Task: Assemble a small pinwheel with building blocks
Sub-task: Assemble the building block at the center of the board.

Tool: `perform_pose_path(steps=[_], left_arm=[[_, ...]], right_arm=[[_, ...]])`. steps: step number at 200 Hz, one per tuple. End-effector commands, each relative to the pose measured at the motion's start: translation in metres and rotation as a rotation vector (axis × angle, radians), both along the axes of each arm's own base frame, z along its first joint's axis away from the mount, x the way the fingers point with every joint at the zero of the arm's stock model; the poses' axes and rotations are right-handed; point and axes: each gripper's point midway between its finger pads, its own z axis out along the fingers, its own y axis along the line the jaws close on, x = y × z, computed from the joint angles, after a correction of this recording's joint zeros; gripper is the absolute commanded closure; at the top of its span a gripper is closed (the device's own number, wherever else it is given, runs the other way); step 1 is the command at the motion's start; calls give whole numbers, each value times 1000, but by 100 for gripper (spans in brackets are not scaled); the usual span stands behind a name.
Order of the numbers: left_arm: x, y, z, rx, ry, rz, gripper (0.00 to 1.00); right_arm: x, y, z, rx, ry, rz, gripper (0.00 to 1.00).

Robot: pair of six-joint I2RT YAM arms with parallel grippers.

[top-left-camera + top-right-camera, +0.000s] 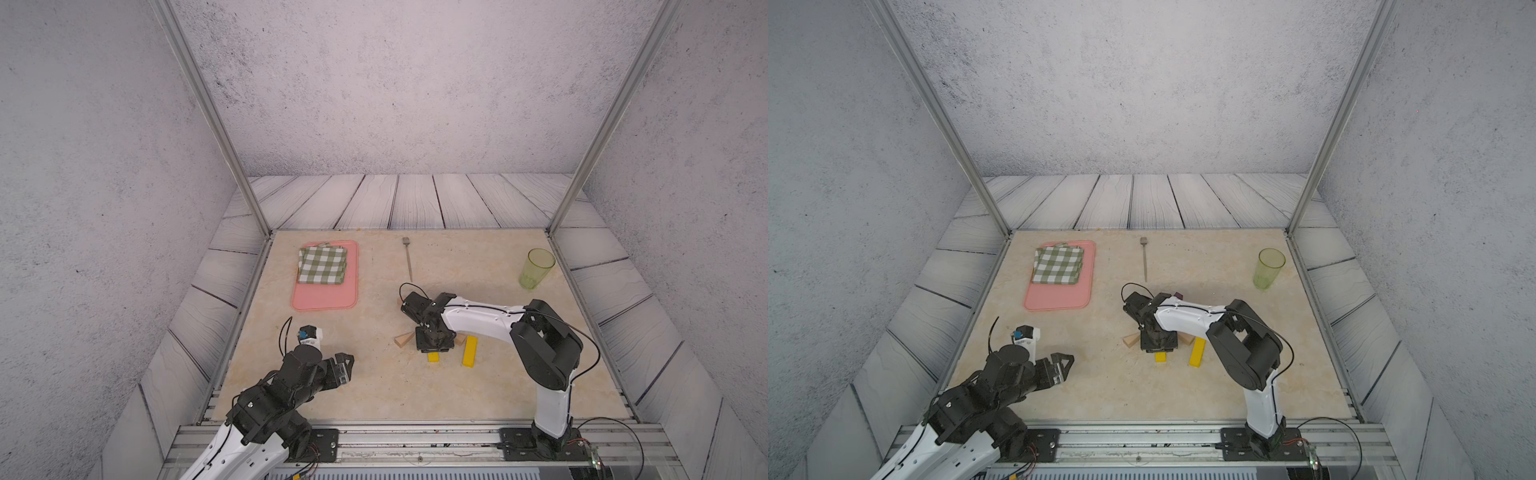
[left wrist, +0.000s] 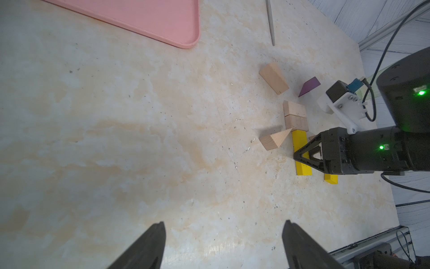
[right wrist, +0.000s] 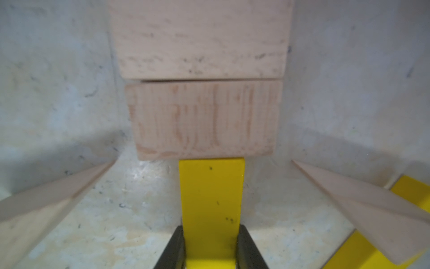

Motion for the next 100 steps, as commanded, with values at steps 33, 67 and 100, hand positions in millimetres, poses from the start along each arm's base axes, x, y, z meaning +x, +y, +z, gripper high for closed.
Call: perform_pose_path(steps=[33, 67, 100], left_arm=[[1, 2, -3, 0, 0, 11, 15], [1, 2, -3, 0, 0, 10, 15], [1, 1, -3, 0, 0, 11, 15]], right_arm=[[-1, -4, -13, -31, 29, -20, 64], [1, -2, -12, -23, 24, -17, 62], [3, -1, -6, -15, 8, -11, 57]])
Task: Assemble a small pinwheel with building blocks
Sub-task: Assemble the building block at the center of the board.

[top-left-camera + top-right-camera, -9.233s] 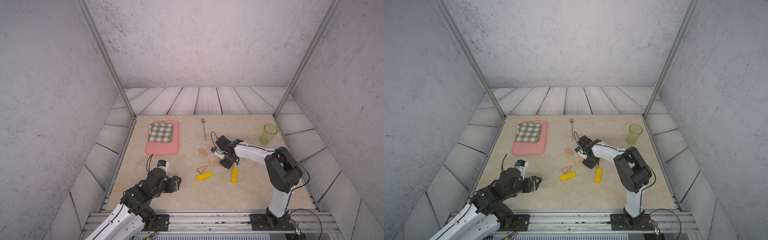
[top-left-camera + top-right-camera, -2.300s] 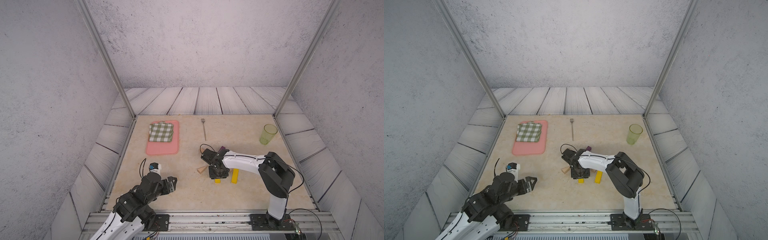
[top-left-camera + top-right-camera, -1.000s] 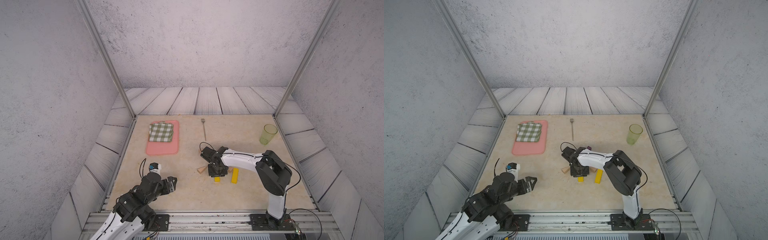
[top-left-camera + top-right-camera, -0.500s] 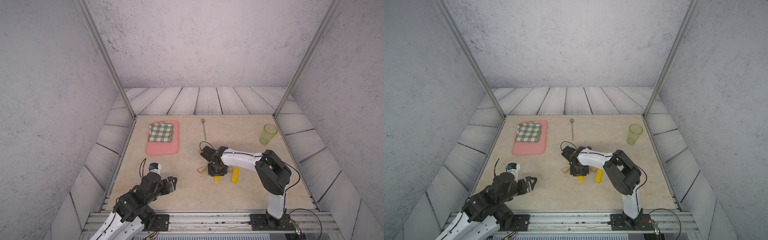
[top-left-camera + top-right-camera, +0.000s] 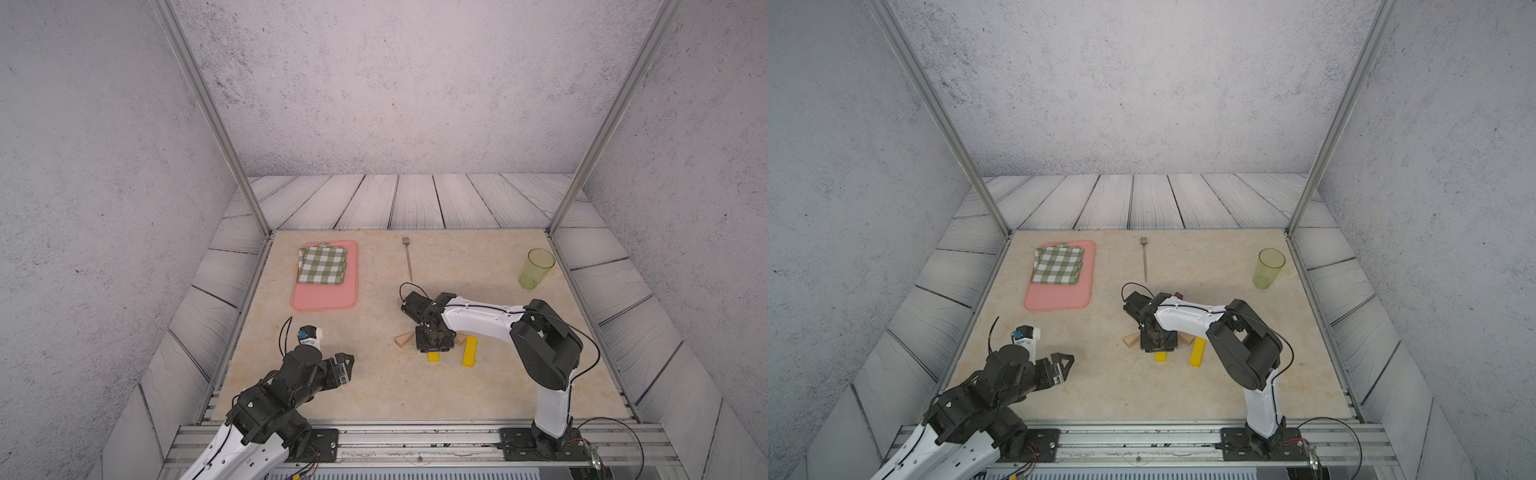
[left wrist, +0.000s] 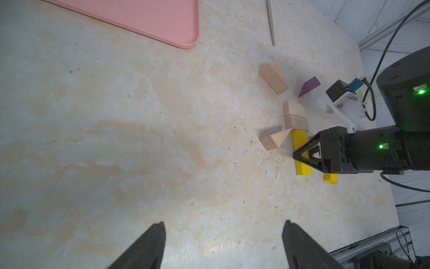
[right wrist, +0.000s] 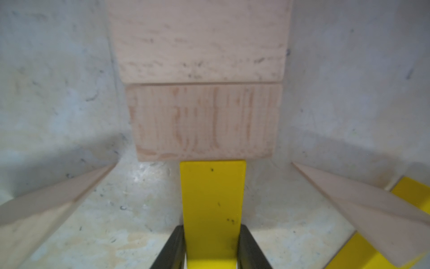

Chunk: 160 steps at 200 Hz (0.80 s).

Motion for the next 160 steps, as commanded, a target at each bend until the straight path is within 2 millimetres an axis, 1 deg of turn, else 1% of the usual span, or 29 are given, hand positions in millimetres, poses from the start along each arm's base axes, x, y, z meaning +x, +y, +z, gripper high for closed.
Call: perform_pose_path(steps=[1, 21, 38, 71, 89, 110, 124, 140, 160], left_arm=[[1, 1, -3, 0, 0, 11, 15], [1, 1, -3, 0, -1, 10, 15], [1, 2, -2, 0, -1, 12, 15], [1, 2, -2, 1, -2, 11, 15], [1, 2, -2, 1, -3, 12, 15], [1, 2, -3, 4, -3, 12, 15], [2, 2, -3, 2, -4, 11, 15], [1, 2, -3, 3, -3, 9, 15], [1, 1, -2, 1, -4, 8, 15]], right_arm=[[2, -2, -5, -20, 10, -6, 57], [4, -5, 7, -29, -25, -1, 55], [6, -10, 21, -32, -58, -3, 52], [8, -17, 59, 6, -138, -12, 48], [8, -25, 83, 21, -186, -29, 47], [4, -37, 105, 26, -225, -48, 47], [-1, -47, 114, 24, -242, -65, 46], [-9, -60, 119, 18, -247, -85, 45], [-22, -83, 111, -24, -226, -126, 44]])
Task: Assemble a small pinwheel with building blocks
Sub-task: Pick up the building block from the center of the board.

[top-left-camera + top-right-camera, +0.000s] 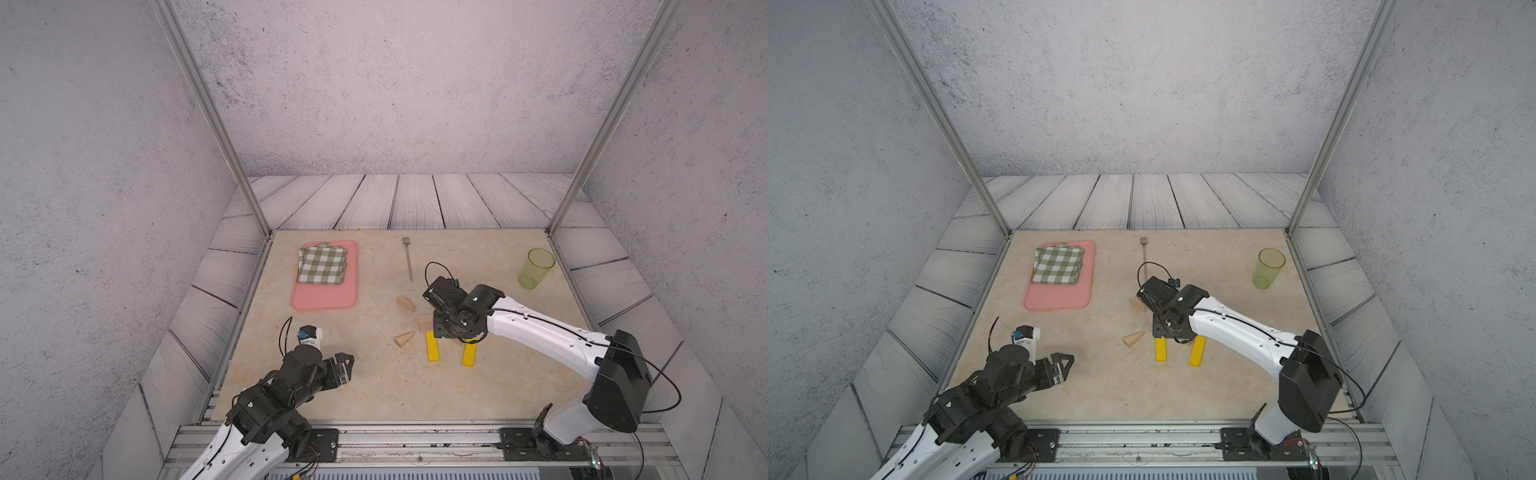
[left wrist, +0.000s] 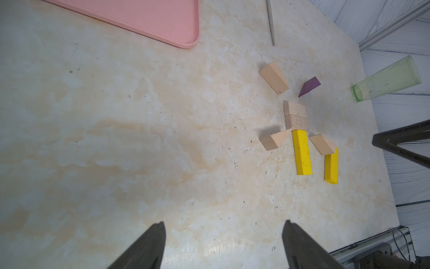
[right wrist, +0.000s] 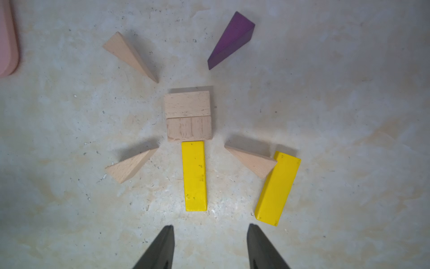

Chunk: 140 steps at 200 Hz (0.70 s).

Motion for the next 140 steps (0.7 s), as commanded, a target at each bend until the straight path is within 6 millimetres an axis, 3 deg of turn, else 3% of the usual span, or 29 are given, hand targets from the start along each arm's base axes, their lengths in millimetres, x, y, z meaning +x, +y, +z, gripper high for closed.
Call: perform_pose_path(steps=[1, 45, 93, 140], left_arm=[[1, 1, -3, 1, -4, 8, 15], [1, 0, -4, 1, 1, 0, 15], [1, 0, -4, 0, 4, 0, 15], [1, 0, -5, 2, 5, 3, 15]], right_arm=[[-21, -42, -9, -96, 38, -76, 44], [-33, -70, -49, -96, 117, -157, 44], [-32, -68, -88, -78, 185, -166, 43], [-26, -66, -112, -42, 217, -178, 43]])
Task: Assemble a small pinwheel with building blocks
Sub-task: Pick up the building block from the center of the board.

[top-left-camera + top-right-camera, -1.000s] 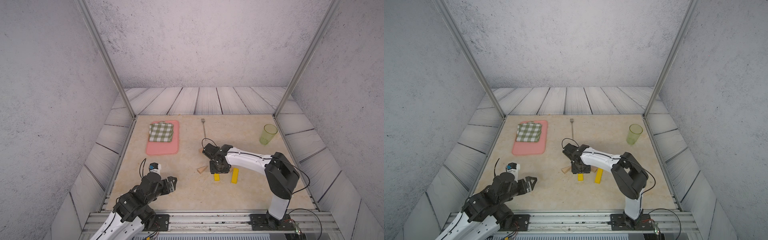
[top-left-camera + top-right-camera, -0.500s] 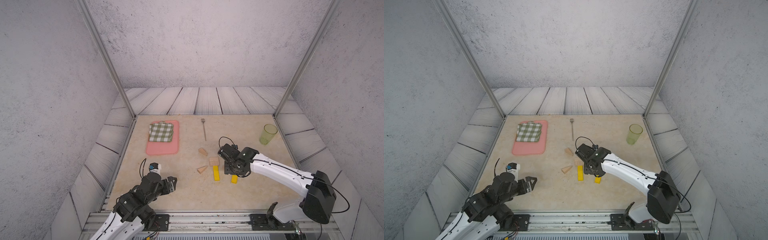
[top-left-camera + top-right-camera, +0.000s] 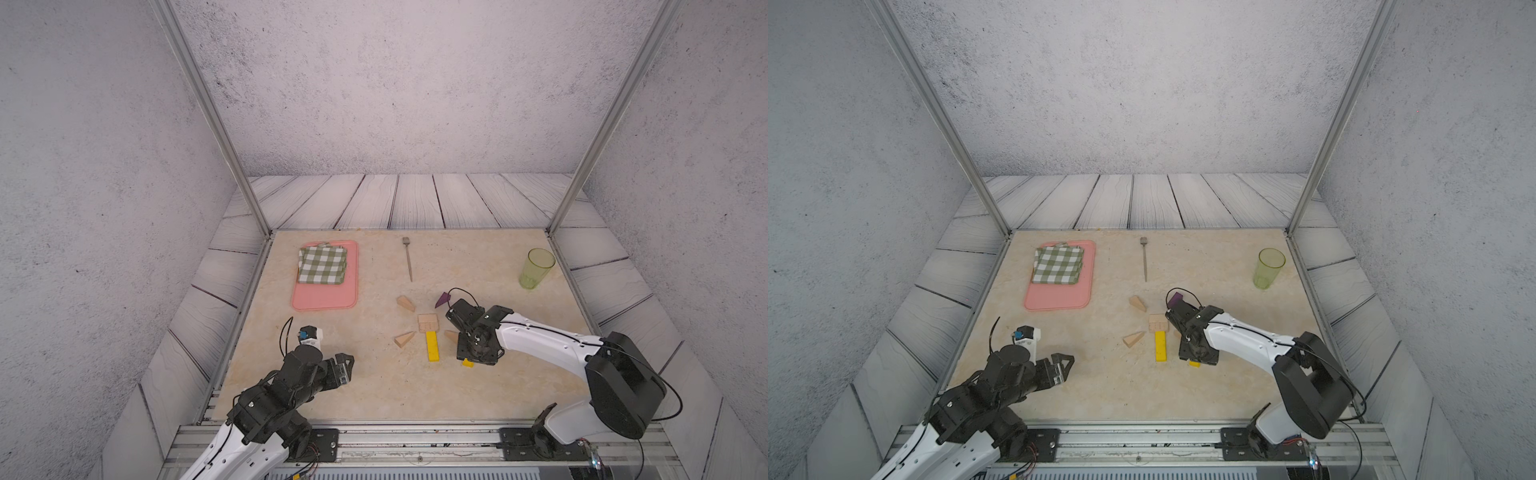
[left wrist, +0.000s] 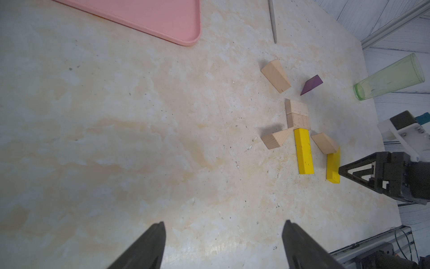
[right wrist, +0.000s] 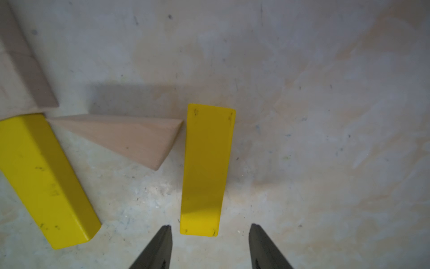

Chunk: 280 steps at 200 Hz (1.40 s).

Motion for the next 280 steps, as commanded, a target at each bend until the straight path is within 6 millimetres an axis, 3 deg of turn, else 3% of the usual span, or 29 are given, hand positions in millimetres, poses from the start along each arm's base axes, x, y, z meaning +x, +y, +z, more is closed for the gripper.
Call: perform_pose_path(steps=[1, 50, 96, 125, 175, 195, 214, 245, 280], left_arm=[[1, 0, -2, -1, -1, 4, 15], [1, 0, -2, -1, 1, 7, 15], [1, 0, -2, -1, 3, 7, 15], [1, 0, -2, 0, 4, 8, 15], [2, -1, -2, 2, 1, 1, 15], [2, -1, -1, 7, -1, -2, 15], [2, -1, -2, 10, 1, -6, 15], [3, -2, -3, 12, -1, -12, 15], [2, -3, -2, 3, -6, -18, 15]], right_arm=[[5, 5, -13, 21, 18, -1, 43], [6, 2, -30, 13, 45, -10, 46], [2, -7, -33, -16, 48, -32, 65], [1, -16, -13, -25, 1, -41, 71], [3, -25, 60, -5, -128, -24, 74], [-4, -12, 79, 27, -151, 19, 74], [-16, 9, 83, 27, -144, 79, 75], [-45, 57, 60, 32, -81, 167, 74], [-69, 82, 26, 35, -3, 207, 74]])
